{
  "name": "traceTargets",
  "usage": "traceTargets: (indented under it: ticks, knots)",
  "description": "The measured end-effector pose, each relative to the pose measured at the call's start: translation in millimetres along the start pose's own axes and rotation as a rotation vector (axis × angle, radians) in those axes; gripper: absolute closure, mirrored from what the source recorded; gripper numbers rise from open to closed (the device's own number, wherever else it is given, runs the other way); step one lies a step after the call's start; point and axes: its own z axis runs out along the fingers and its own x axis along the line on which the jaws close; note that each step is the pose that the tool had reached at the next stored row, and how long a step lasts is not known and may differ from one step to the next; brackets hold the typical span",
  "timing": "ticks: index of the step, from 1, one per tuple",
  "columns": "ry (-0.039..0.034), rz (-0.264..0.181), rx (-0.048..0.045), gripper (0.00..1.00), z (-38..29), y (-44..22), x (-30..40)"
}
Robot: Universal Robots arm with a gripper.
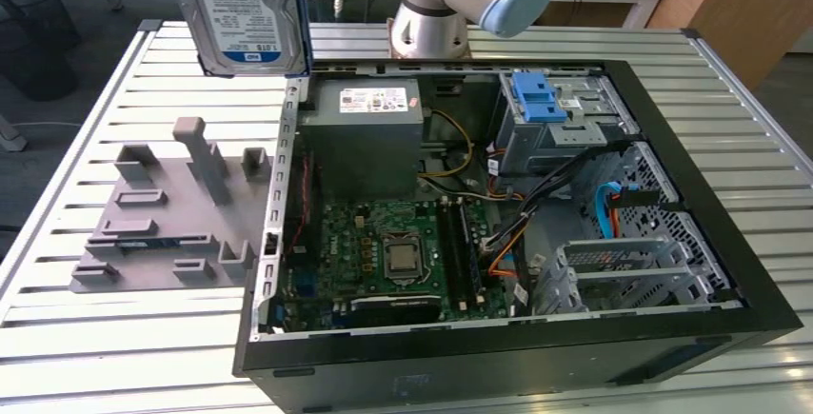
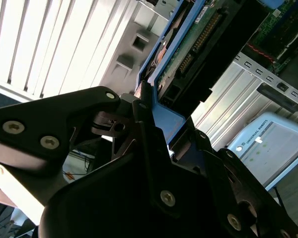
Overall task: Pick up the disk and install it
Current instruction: 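Pick up the disk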
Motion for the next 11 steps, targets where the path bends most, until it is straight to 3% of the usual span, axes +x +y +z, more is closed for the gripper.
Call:
traceTargets:
  ticks: [11]
  knots:
    - [0.0, 0.0, 0.0, 0.64, 0.1, -7.1, -0.1]
